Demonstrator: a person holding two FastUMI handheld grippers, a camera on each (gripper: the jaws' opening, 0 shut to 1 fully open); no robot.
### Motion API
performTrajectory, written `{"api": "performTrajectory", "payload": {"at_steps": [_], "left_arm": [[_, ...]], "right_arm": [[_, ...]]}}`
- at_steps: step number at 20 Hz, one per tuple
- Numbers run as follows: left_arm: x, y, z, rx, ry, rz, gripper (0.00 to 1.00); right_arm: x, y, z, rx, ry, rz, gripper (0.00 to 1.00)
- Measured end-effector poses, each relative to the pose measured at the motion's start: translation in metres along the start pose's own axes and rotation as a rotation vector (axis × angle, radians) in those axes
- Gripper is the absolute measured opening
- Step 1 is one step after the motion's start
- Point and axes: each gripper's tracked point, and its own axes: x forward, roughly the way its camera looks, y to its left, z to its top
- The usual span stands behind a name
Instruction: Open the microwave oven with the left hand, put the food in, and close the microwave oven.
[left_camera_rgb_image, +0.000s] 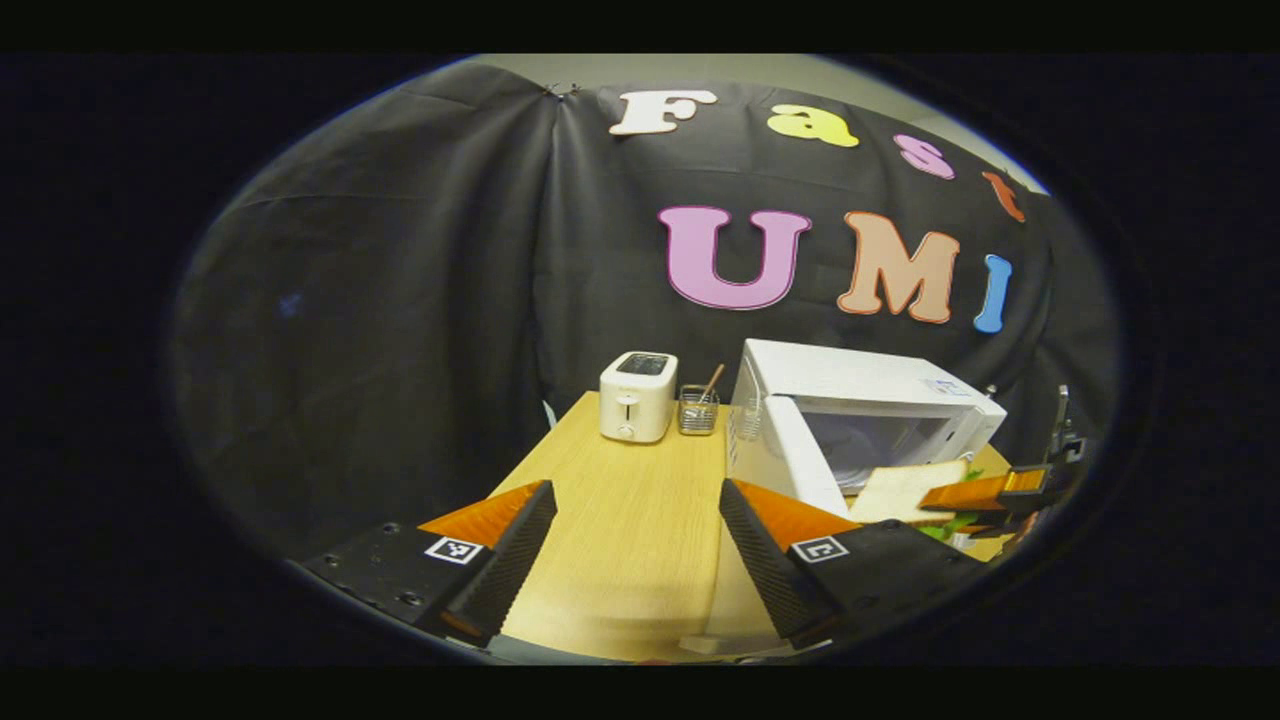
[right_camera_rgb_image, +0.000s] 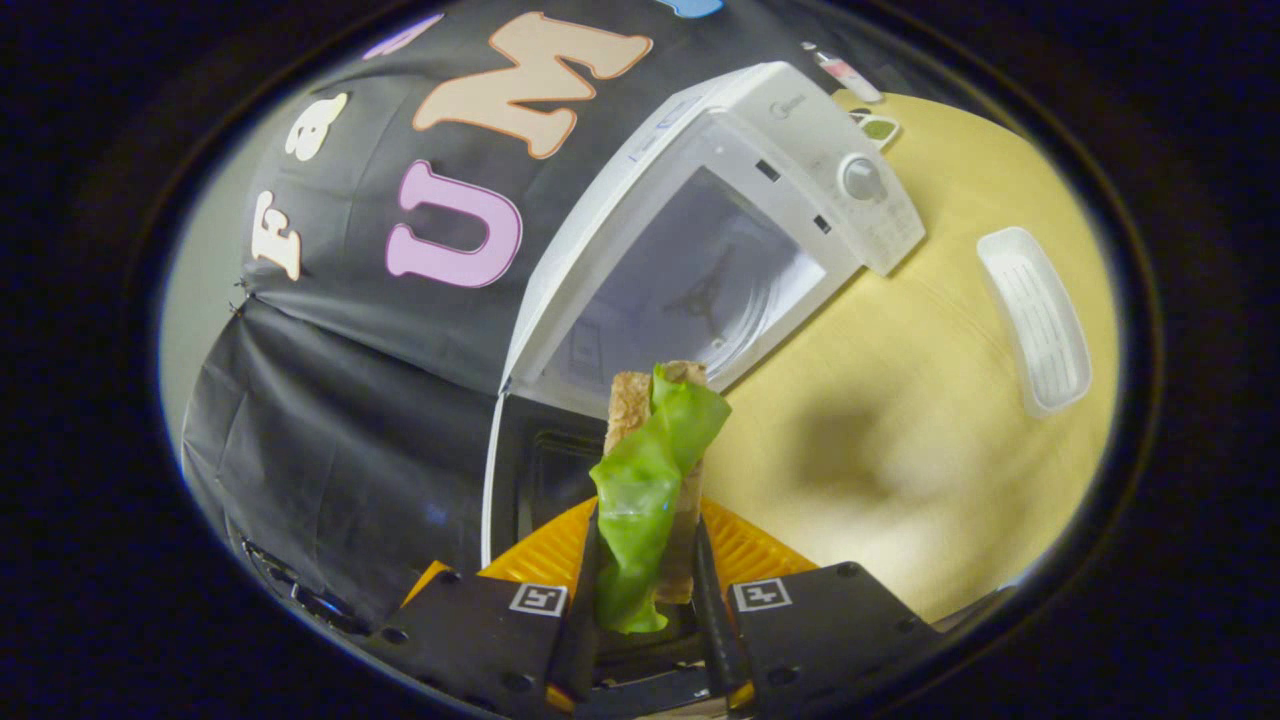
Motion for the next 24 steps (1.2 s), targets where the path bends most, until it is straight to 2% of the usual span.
{"api": "performTrajectory", "payload": {"at_steps": [1,11,16,20,21,22,24], "left_arm": [[0.000,0.003,0.000,-0.001,0.001,0.005,0.96],[-0.003,0.024,-0.018,-0.023,0.064,0.063,0.96],[-0.004,0.038,-0.032,-0.046,0.104,0.104,0.96],[-0.007,0.050,-0.041,-0.055,0.136,0.142,0.96],[-0.007,0.051,-0.042,-0.057,0.143,0.147,0.94],[-0.009,0.052,-0.044,-0.056,0.144,0.152,0.96],[-0.011,0.051,-0.042,-0.049,0.143,0.150,0.94]], "right_arm": [[0.010,0.000,0.005,-0.007,-0.011,-0.002,0.45],[0.097,-0.007,0.068,-0.031,-0.140,-0.059,0.45],[0.136,-0.026,0.094,-0.142,-0.218,-0.112,0.45],[0.155,-0.026,0.109,-0.223,-0.264,-0.141,0.45],[0.159,-0.025,0.111,-0.259,-0.271,-0.151,0.45],[0.164,-0.023,0.112,-0.290,-0.273,-0.155,0.45],[0.172,-0.020,0.113,-0.357,-0.277,-0.163,0.38]]}}
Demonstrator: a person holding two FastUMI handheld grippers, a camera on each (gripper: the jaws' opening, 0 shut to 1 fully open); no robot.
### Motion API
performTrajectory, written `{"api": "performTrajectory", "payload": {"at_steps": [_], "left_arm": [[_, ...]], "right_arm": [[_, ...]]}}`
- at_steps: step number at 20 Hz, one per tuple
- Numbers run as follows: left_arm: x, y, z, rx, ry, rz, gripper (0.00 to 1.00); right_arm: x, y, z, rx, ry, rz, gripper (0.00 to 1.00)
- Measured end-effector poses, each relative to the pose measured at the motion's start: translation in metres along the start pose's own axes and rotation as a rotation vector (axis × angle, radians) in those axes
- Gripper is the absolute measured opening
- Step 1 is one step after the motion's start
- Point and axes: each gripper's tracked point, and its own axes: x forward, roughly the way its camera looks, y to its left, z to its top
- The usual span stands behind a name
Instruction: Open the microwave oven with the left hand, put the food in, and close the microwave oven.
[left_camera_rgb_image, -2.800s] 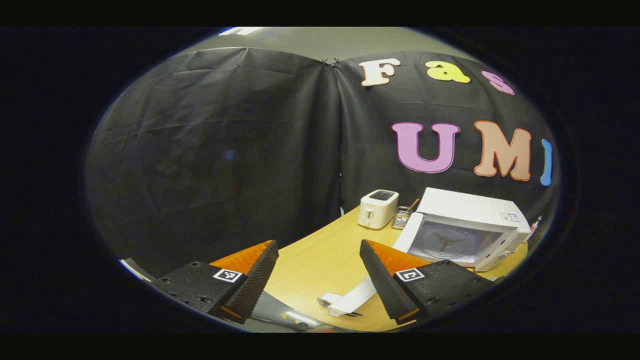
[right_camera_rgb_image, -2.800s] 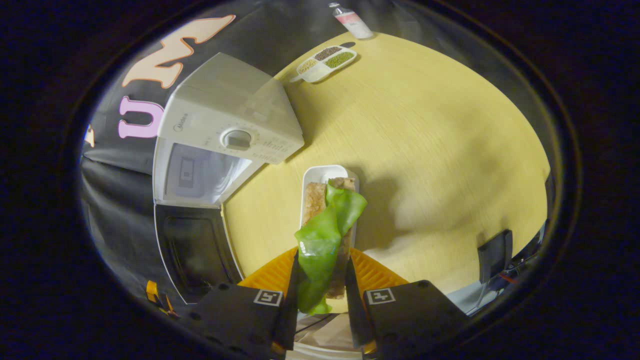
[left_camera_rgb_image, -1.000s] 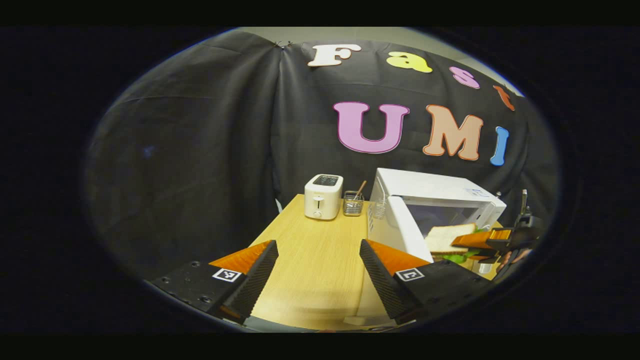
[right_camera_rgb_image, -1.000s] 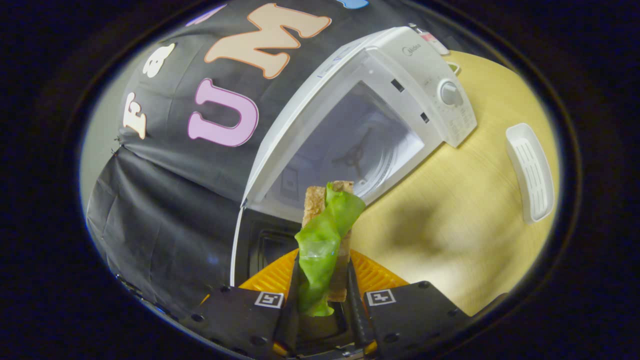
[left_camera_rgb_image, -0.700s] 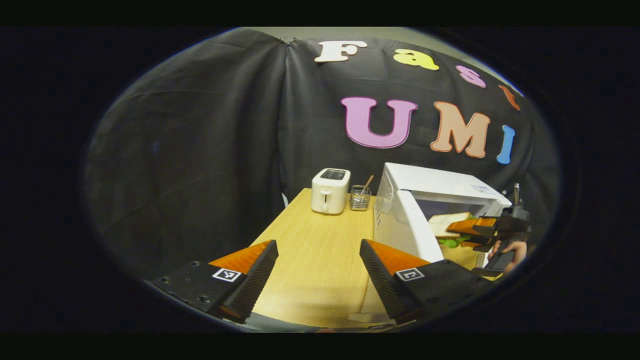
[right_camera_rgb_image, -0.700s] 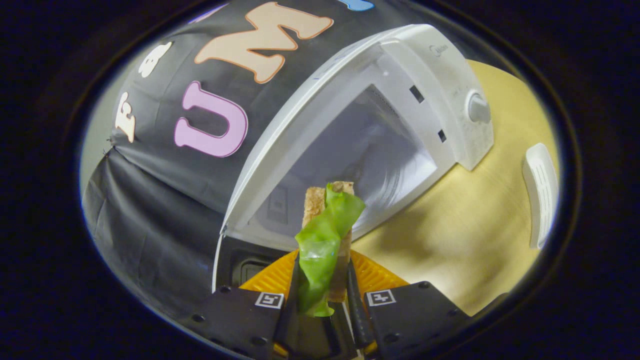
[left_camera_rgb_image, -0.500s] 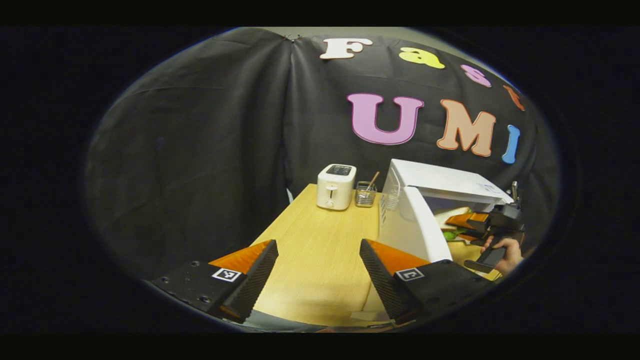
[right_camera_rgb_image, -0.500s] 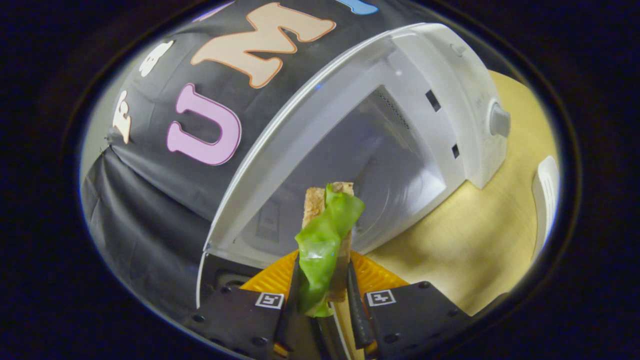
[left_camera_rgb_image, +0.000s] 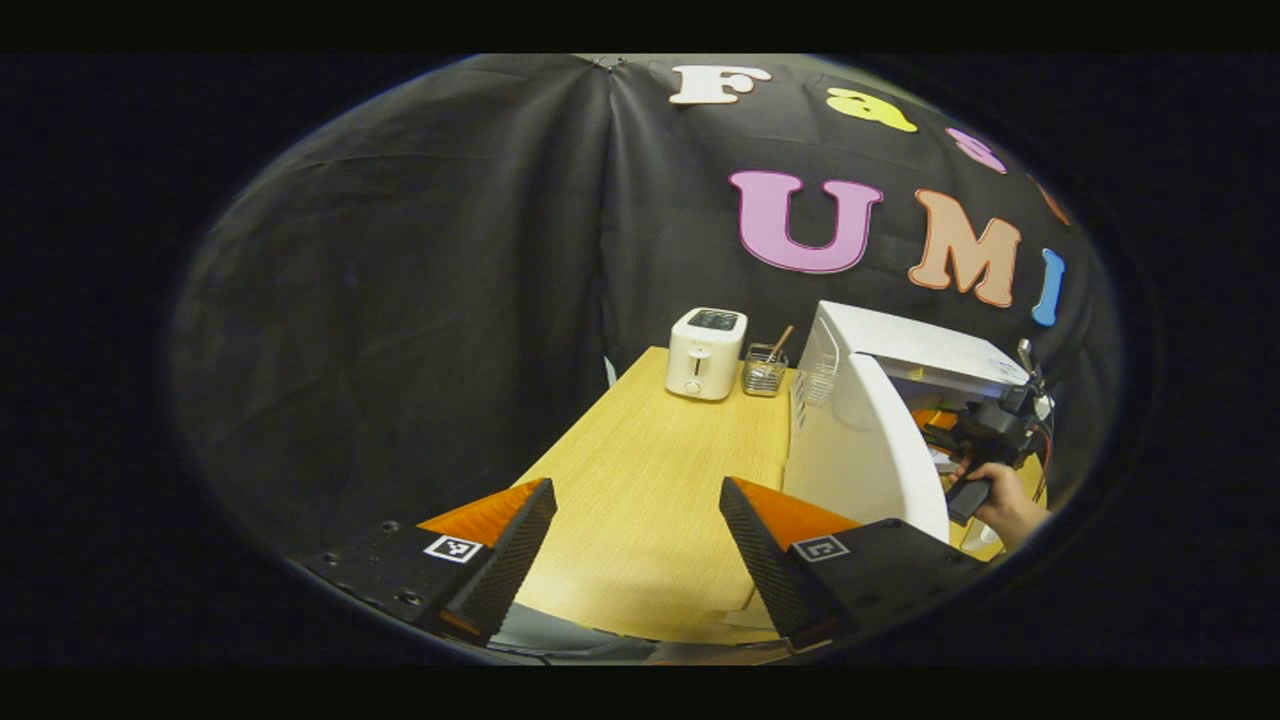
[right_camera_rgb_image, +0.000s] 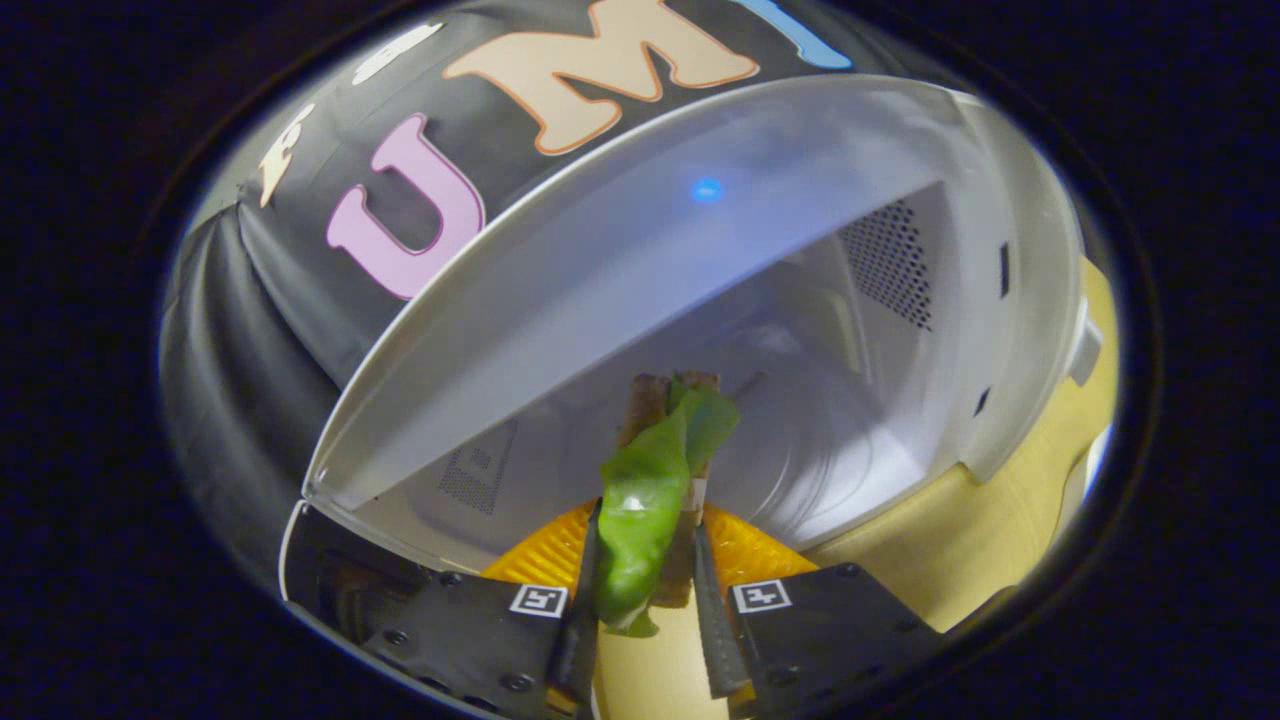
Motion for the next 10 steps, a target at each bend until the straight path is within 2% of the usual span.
{"api": "performTrajectory", "payload": {"at_steps": [5,6,7,8,9,10], "left_arm": [[0.001,-0.008,-0.001,-0.006,0.007,-0.017,0.94],[0.000,-0.010,-0.003,-0.011,0.012,-0.023,0.96],[-0.002,-0.011,-0.006,-0.017,0.020,-0.029,0.94],[-0.003,-0.013,-0.007,-0.022,0.027,-0.036,0.96],[-0.005,-0.014,-0.009,-0.027,0.033,-0.040,0.96],[-0.005,-0.014,-0.012,-0.030,0.036,-0.043,0.95]], "right_arm": [[0.005,0.006,-0.005,-0.068,-0.011,-0.017,0.39],[0.006,0.006,-0.004,-0.077,-0.017,-0.021,0.39],[0.008,0.004,-0.004,-0.087,-0.016,-0.038,0.39],[0.011,-0.006,-0.003,-0.128,-0.017,-0.081,0.39],[0.014,-0.011,-0.004,-0.145,-0.012,-0.092,0.56],[0.015,-0.013,-0.004,-0.137,-0.008,-0.101,0.58]]}}
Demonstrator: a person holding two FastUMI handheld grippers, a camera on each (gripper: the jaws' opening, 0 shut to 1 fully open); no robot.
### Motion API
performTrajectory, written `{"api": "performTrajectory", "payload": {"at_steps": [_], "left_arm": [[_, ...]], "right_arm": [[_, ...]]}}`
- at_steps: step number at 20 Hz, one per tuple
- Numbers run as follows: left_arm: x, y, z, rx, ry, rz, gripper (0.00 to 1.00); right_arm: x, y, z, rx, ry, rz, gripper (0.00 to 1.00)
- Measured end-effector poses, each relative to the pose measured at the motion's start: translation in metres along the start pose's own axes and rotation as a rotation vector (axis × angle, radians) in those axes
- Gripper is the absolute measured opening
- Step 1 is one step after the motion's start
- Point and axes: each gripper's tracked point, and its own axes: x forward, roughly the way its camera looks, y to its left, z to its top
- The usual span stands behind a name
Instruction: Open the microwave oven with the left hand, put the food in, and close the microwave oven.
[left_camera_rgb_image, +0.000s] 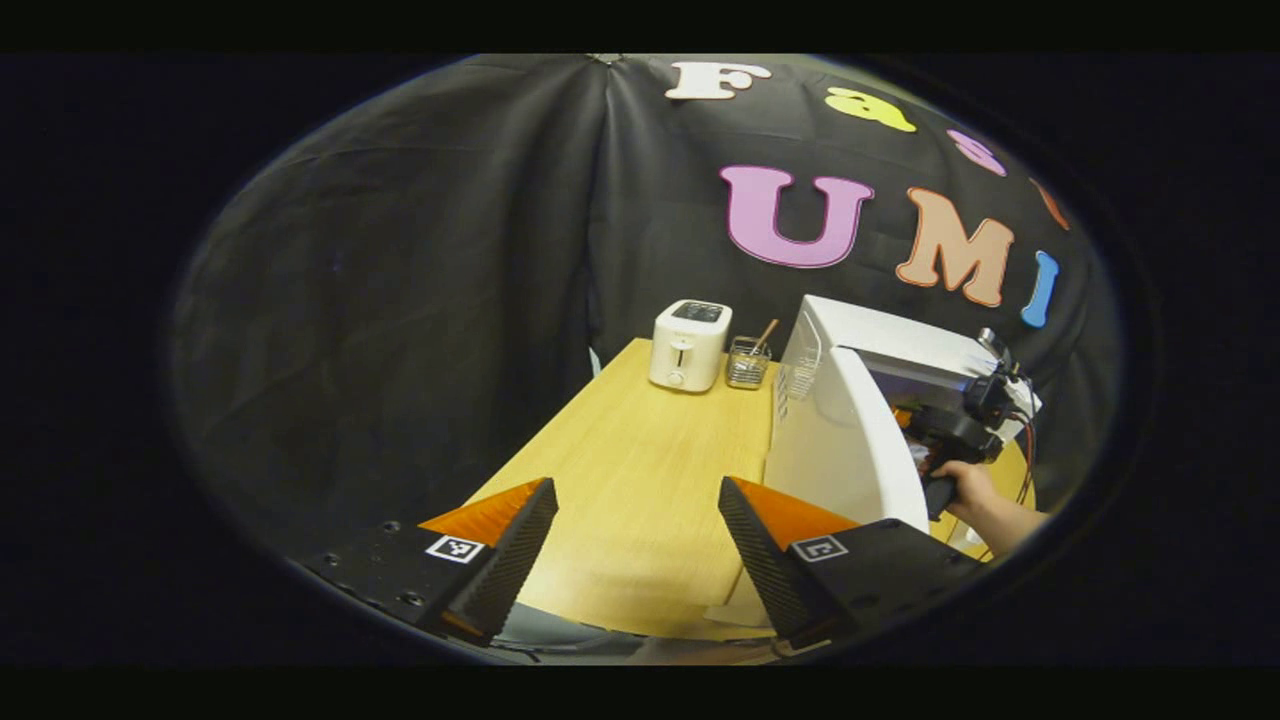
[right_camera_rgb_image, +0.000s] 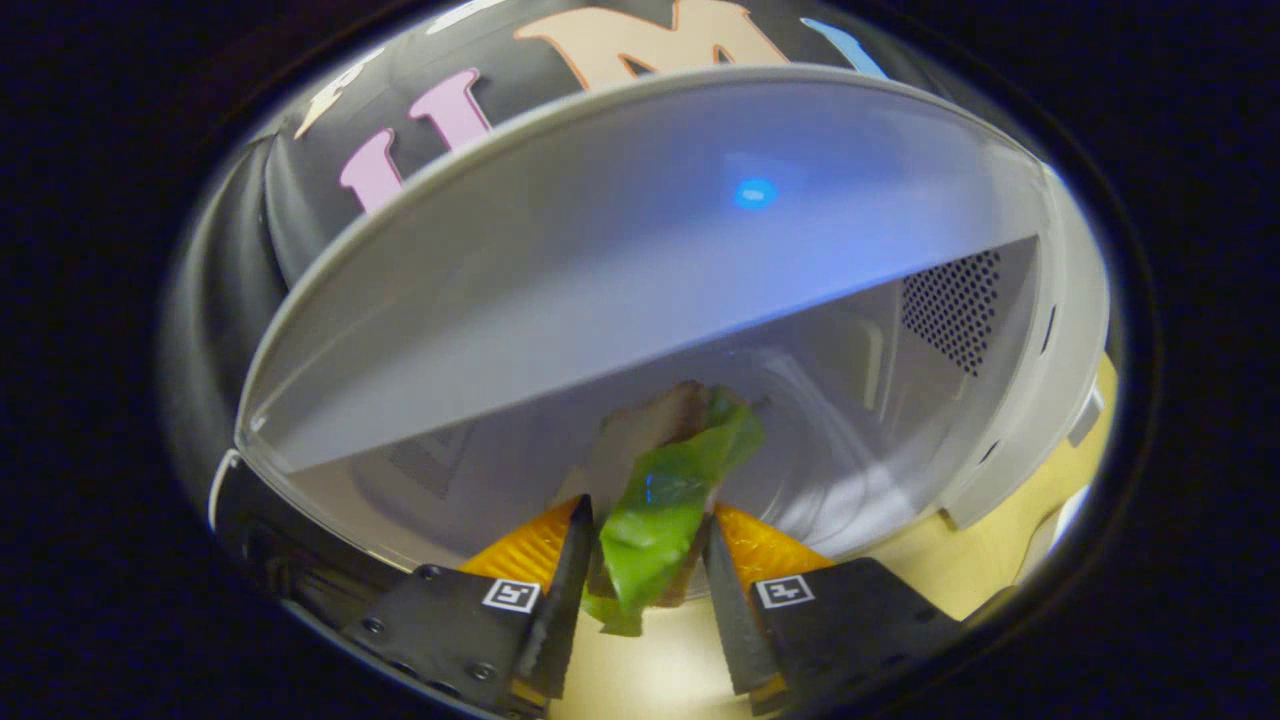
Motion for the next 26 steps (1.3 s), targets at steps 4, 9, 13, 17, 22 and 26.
{"api": "performTrajectory", "payload": {"at_steps": [4,9,13,17,22,26], "left_arm": [[0.001,0.000,-0.002,0.000,0.008,-0.002,0.95],[-0.004,-0.006,-0.011,-0.017,0.024,-0.031,0.88],[-0.007,-0.012,-0.024,-0.014,0.053,-0.048,0.60],[-0.009,-0.011,-0.026,0.065,0.052,-0.051,0.28],[-0.007,-0.013,-0.032,0.081,0.078,-0.073,0.04],[-0.006,-0.019,-0.037,0.102,0.087,-0.111,0.01]], "right_arm": [[0.001,-0.033,0.004,-0.103,-0.009,-0.105,0.85],[-0.017,-0.049,0.016,-0.151,-0.043,-0.148,0.92],[-0.047,-0.042,0.022,-0.237,-0.083,-0.128,0.98],[-0.080,-0.031,0.023,-0.274,-0.093,-0.088,0.98],[-0.130,-0.014,0.035,-0.288,-0.159,-0.044,0.98],[-0.172,-0.010,0.048,-0.237,-0.197,-0.021,0.98]]}}
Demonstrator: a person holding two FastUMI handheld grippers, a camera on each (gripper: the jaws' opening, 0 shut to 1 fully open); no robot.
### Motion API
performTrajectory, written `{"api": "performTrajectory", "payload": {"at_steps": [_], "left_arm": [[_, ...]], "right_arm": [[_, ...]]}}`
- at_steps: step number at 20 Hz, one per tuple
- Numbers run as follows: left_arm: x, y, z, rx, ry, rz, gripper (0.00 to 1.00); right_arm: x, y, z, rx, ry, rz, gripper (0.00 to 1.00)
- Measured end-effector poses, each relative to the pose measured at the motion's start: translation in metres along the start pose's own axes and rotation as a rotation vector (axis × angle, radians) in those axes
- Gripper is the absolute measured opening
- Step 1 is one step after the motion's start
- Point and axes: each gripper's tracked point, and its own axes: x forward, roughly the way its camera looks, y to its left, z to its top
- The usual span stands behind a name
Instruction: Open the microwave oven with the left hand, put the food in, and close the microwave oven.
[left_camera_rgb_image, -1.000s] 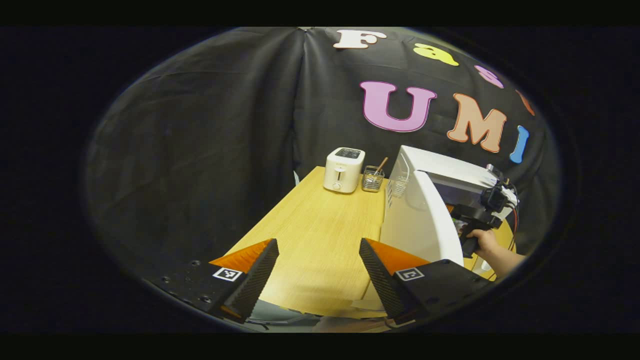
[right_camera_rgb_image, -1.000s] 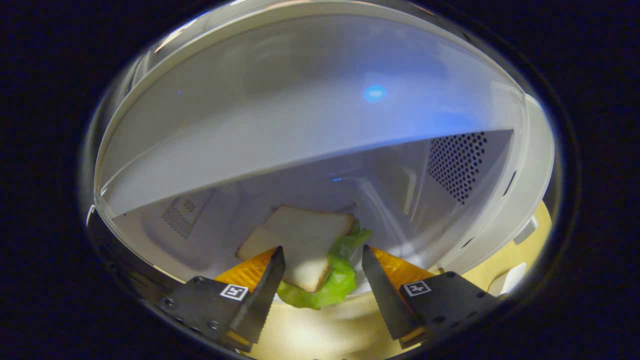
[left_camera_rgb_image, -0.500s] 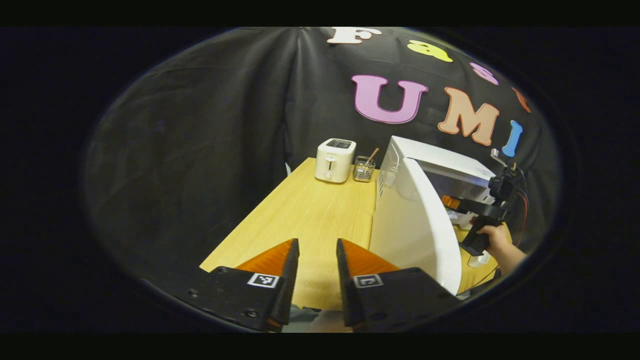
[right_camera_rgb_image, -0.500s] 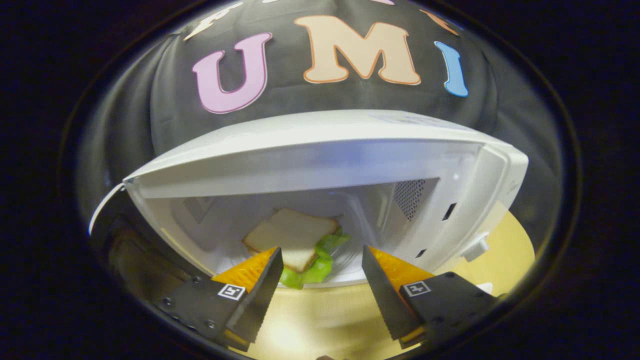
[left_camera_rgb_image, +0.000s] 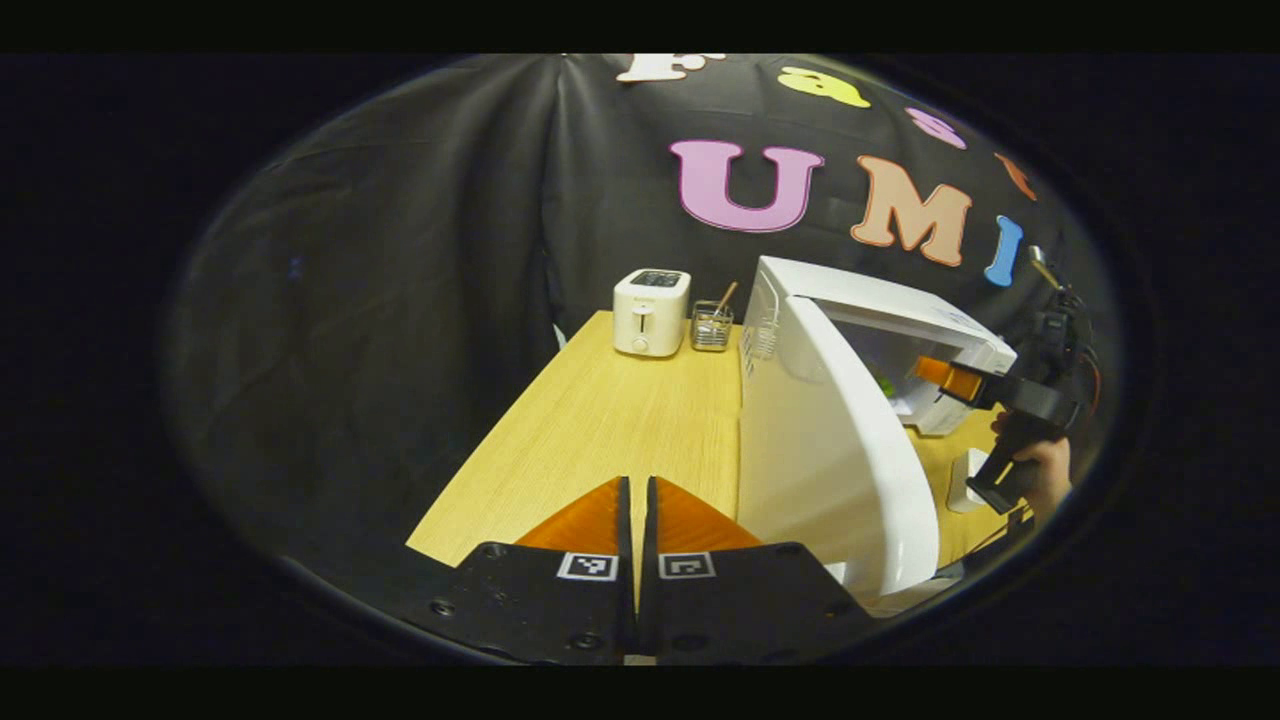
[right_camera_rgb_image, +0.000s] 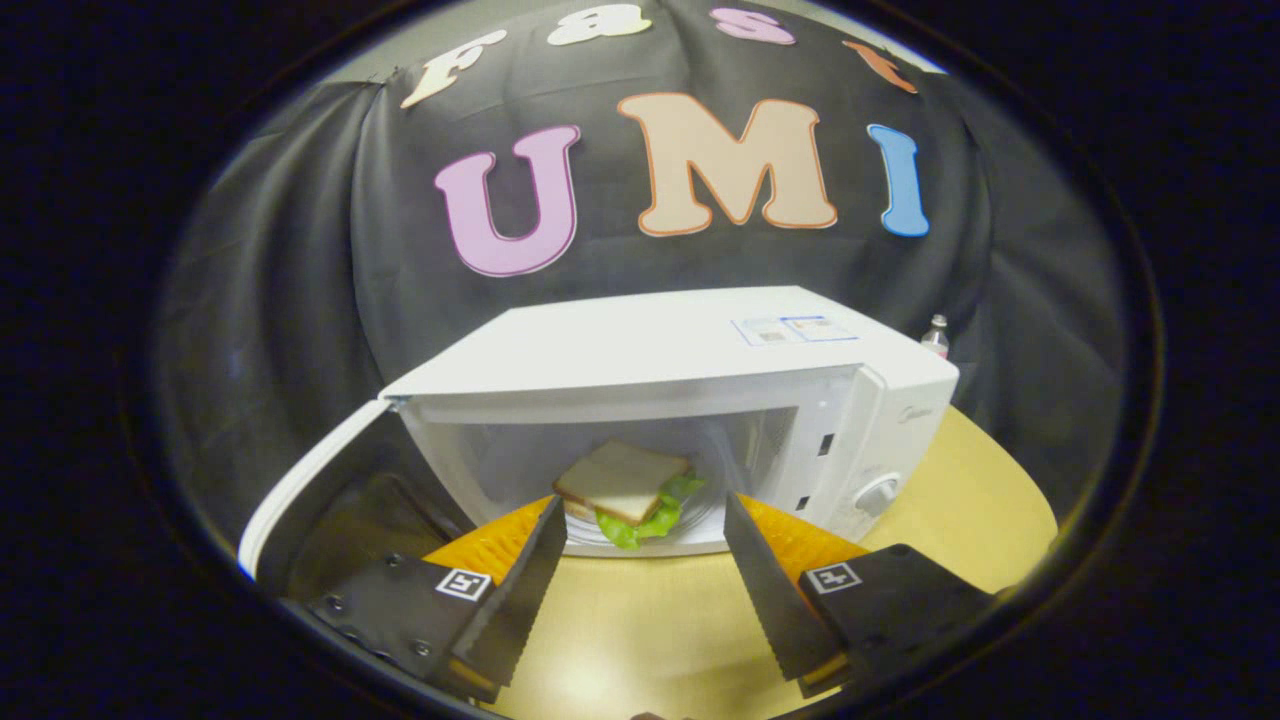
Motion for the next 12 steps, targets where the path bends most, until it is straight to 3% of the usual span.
{"api": "performTrajectory", "payload": {"at_steps": [1,2,3,7,12], "left_arm": [[0.001,-0.002,-0.002,0.002,0.005,-0.013,0.00],[0.001,-0.005,-0.005,0.008,0.010,-0.026,0.01],[0.000,-0.007,-0.007,0.019,0.014,-0.034,0.01],[0.002,-0.016,-0.010,0.053,0.016,-0.070,0.01],[0.004,-0.032,-0.010,0.076,0.011,-0.131,0.01]], "right_arm": [[-0.008,-0.001,0.003,0.012,-0.003,0.003,0.98],[-0.015,-0.004,0.005,0.021,-0.005,-0.002,0.92],[-0.022,-0.008,0.008,0.025,-0.012,-0.012,0.98],[-0.051,-0.032,0.008,0.052,-0.014,-0.084,0.94],[-0.086,-0.070,-0.005,0.060,-0.005,-0.177,0.98]]}}
